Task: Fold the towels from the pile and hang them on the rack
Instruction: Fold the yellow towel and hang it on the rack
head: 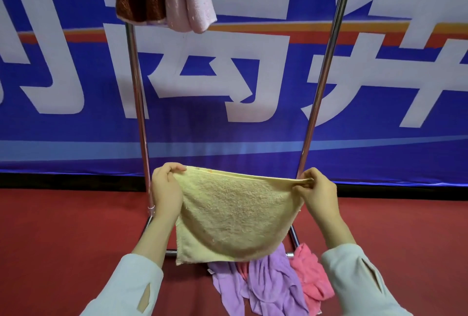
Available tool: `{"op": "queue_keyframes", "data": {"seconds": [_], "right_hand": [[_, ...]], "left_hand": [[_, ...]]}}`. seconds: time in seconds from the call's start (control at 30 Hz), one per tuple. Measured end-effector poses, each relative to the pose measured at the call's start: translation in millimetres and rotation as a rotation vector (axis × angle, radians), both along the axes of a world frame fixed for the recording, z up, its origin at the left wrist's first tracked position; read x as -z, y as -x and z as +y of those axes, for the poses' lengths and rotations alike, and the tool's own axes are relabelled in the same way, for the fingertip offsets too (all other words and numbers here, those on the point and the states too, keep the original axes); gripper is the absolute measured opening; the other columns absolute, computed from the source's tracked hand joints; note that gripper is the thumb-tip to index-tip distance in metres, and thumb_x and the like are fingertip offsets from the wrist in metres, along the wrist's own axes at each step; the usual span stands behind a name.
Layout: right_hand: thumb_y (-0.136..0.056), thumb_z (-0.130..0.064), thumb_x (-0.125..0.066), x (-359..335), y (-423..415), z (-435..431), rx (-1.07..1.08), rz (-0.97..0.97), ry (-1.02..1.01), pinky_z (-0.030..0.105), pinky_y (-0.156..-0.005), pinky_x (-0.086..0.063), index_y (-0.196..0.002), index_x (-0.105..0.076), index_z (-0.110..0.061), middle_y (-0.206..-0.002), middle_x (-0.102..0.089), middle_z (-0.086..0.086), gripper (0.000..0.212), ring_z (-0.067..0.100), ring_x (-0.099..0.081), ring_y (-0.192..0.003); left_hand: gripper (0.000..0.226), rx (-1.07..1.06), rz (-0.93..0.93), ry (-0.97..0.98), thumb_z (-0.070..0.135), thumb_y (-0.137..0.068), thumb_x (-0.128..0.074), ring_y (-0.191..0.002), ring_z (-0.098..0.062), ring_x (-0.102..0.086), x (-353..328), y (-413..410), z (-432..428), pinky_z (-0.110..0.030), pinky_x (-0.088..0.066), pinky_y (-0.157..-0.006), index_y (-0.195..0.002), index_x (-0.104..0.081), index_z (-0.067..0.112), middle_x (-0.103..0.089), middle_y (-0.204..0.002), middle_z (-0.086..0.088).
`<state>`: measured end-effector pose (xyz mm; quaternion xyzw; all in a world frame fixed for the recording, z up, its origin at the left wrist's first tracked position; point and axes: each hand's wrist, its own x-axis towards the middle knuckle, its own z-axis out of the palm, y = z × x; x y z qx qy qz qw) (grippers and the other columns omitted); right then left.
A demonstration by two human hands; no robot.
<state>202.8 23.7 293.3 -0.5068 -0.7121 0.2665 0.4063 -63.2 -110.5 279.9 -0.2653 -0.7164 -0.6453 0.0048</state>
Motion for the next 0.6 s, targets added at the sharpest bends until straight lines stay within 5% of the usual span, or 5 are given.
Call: {"op": "queue_keyframes", "data": {"seconds": [0.23,0.33,0.43,0.6], "right_hand": [[-0.081,-0.016,-0.067,-3,1,2,0.036,-0.268,-0.025,0.03,-0.054,-0.031,-0.068,-0.044,-0.023,-0.073,-0.054,0.002,0.027,0.025,-0.051,-0.072],[-0.082,-0.029,-0.07,-8,-2,2,-0.021,-0.354,-0.003,0.03,-0.057,-0.03,-0.068,-0.047,-0.025,-0.079,-0.055,0.003,0.027,0.023,-0.049,-0.076],[-0.081,-0.029,-0.073,-9,-6,1,-0.142,-0.391,0.005,0.024,-0.054,-0.034,-0.064,-0.049,-0.024,-0.068,-0.057,-0.003,0.03,0.018,-0.052,-0.071],[-0.088,-0.012,-0.067,-9,-8,-7,-0.45,-0.222,-0.011,0.019,-0.054,-0.039,-0.087,-0.053,-0.03,-0.065,-0.054,-0.005,0.022,0.005,-0.044,-0.054]], "left_hand": [[0.036,0.01,0.05,0.068,-0.002,-0.093,-0.034,-0.103,-0.014,-0.048,-9,-5,-4,-0.023,-0.03,-0.086,-0.091,-0.065,0.016,-0.052,-0.11,0.0],[0.017,0.046,0.009,0.055,0.009,-0.088,-0.052,-0.105,-0.014,-0.05,-11,-2,-6,-0.025,-0.034,-0.09,-0.093,-0.065,0.019,-0.05,-0.109,0.004],[0.017,0.069,0.027,0.063,0.018,-0.081,-0.071,-0.1,-0.011,-0.048,-11,0,-8,-0.022,-0.032,-0.091,-0.097,-0.065,0.018,-0.048,-0.111,0.003],[0.015,0.03,0.03,0.023,0.012,-0.083,-0.069,-0.11,-0.019,-0.051,-14,4,-12,-0.023,-0.032,-0.096,-0.098,-0.066,0.014,-0.049,-0.109,0.001]]}}
